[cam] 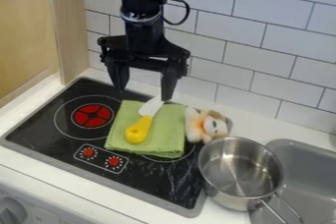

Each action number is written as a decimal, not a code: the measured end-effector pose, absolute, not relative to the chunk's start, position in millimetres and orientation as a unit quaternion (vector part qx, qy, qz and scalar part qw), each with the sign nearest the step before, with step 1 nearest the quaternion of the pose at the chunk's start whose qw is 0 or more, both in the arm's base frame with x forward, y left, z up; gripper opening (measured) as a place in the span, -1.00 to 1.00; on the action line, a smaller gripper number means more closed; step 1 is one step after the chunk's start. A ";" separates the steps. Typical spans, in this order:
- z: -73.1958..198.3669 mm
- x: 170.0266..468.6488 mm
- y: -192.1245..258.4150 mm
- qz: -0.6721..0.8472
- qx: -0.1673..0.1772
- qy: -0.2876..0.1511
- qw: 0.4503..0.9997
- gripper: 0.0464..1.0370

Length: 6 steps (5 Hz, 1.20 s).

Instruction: Moved the silver dish to the left edge of the stove

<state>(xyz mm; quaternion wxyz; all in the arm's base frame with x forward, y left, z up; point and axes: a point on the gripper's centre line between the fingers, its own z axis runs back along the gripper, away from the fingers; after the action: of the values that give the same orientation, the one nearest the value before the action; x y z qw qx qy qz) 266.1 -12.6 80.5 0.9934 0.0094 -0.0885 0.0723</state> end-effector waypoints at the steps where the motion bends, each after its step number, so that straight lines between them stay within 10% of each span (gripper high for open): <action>1: 68.2 255.0 -13.1 0.074 0.010 -0.064 0.995 0.92; 4: 58.8 267.6 -54.7 0.030 -0.045 -0.114 0.992 0.92; 6: 33.3 260.5 -75.4 -0.003 -0.045 -0.071 0.996 0.92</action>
<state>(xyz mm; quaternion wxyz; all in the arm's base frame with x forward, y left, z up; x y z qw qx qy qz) 260.5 -75.4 33.3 0.9965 -0.0447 -0.0708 -0.0026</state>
